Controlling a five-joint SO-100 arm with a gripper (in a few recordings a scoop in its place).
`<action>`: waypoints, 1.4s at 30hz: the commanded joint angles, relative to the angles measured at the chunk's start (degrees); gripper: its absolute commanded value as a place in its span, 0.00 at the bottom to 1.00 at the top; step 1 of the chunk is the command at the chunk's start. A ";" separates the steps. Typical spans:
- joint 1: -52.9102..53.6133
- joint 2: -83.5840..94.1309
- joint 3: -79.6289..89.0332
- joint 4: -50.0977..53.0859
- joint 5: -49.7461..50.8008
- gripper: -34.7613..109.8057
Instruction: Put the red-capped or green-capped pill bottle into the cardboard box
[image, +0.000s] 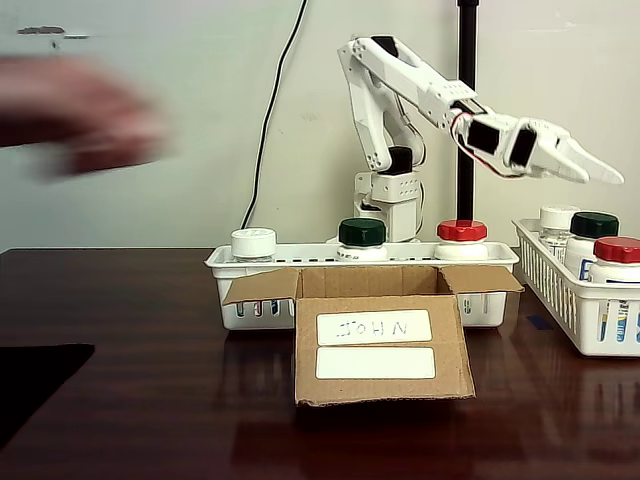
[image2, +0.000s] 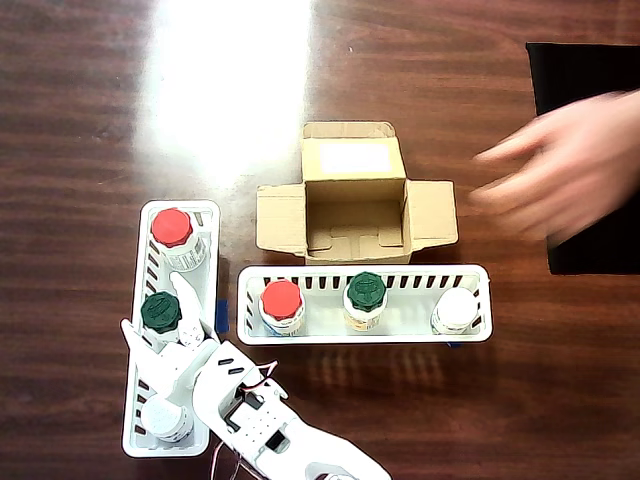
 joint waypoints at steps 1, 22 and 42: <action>1.58 -1.41 -1.23 -4.75 0.09 0.74; 0.26 -2.20 3.34 -11.51 -9.76 0.74; 2.29 -16.44 -0.79 -19.60 -11.87 0.74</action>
